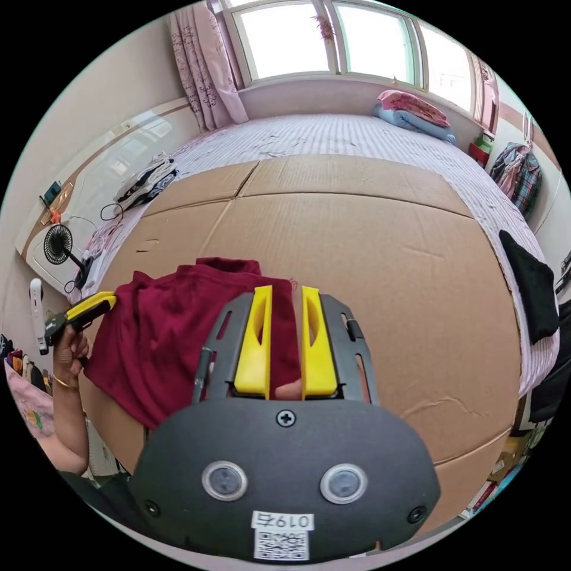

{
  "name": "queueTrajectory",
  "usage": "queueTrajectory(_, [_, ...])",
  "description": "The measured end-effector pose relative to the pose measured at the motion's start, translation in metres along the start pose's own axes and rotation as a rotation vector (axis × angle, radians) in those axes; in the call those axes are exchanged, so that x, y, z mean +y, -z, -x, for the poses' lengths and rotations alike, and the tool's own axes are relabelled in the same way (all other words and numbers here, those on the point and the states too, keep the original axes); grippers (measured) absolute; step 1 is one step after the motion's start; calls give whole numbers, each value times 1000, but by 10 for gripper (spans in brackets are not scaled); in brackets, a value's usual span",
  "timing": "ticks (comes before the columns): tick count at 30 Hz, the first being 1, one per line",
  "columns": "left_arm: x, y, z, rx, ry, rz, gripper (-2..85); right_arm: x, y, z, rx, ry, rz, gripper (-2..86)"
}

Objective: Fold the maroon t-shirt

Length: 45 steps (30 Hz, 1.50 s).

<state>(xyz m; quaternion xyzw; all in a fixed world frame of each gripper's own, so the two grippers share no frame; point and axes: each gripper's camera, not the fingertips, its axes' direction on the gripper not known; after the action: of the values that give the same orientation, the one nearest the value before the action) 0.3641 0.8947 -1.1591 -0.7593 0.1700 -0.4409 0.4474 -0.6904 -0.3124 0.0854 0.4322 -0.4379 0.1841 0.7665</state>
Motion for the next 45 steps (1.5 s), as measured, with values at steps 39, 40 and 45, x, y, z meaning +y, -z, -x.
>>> queueTrajectory(39, [42,97,0,151,-389,51,11,194,198,-111,-541,593,319,-6])
queueTrajectory(40, [43,97,4,136,-375,66,11,192,194,-115,-500,586,354,-7])
queueTrajectory(45, [12,97,61,89,-126,-18,26,171,220,-143,-681,626,266,-6])
